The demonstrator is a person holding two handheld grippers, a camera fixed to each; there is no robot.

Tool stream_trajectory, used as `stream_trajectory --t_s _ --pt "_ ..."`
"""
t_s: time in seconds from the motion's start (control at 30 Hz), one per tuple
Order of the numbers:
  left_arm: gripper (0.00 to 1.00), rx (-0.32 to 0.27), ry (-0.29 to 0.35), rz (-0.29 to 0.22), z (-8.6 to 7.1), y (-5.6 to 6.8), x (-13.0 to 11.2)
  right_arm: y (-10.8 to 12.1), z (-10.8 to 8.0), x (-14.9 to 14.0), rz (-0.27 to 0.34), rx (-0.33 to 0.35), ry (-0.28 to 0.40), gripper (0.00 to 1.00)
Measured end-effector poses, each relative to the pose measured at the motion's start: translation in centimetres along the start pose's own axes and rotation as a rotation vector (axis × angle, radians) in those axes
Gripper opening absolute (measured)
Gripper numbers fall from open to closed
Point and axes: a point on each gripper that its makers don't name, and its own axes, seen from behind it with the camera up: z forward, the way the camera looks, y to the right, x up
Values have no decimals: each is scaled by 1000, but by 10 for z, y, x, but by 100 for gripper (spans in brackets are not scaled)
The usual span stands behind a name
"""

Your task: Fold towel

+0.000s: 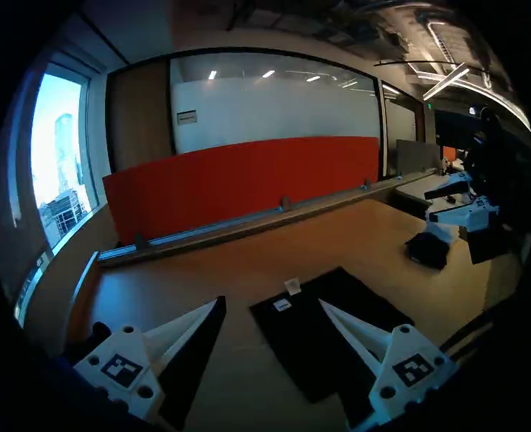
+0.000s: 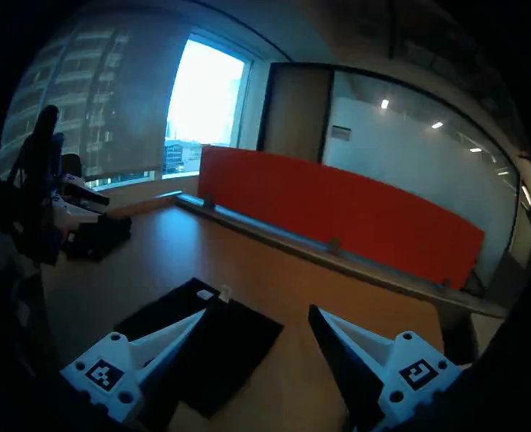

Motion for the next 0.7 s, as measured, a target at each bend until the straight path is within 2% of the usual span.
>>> stream_trajectory --t_s 0.4,0.7 --pt "84 -50 -78 21 9 18 -47 -21 12 -38 -23 67 -74 100" --pt "84 -81 -149 40 19 33 -92 -38 19 -81 -26 99 -146 100"
